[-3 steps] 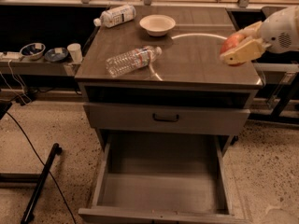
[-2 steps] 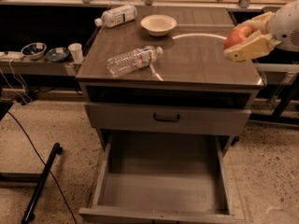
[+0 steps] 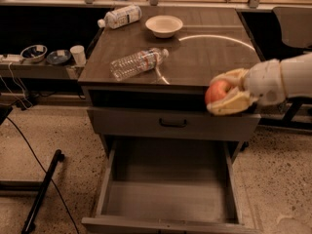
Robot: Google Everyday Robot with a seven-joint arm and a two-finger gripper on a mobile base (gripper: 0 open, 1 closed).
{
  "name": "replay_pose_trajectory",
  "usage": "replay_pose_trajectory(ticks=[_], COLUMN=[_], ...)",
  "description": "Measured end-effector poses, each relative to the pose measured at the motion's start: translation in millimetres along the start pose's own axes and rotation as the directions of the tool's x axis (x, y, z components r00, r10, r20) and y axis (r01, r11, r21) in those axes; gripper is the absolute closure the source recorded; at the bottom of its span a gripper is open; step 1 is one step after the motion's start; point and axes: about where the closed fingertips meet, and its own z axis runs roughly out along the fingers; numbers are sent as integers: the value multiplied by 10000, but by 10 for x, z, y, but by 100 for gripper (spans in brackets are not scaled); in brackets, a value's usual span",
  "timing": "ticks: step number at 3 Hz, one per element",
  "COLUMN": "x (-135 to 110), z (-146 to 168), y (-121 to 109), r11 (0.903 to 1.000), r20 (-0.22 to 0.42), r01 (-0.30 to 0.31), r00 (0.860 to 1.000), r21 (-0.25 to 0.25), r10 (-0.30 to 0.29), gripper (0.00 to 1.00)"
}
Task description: Place apple into middle drawer
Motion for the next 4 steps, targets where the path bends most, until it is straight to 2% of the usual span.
replay_pose_trajectory(ticks=[1,2,3,4], x=[265,364,544,1040], z=[440,559,854,1583], y=[829,992,940,1238], r11=[9776,9692,9715,9615], r20=[39,-53,67,-547], r01=[604,463,146,54], r00=[9981,9988,9999,9983], r21=[-2018,-2420,-2367,-2747], r10=[-608,-491,-133,-213], gripper=[100,100,100,100])
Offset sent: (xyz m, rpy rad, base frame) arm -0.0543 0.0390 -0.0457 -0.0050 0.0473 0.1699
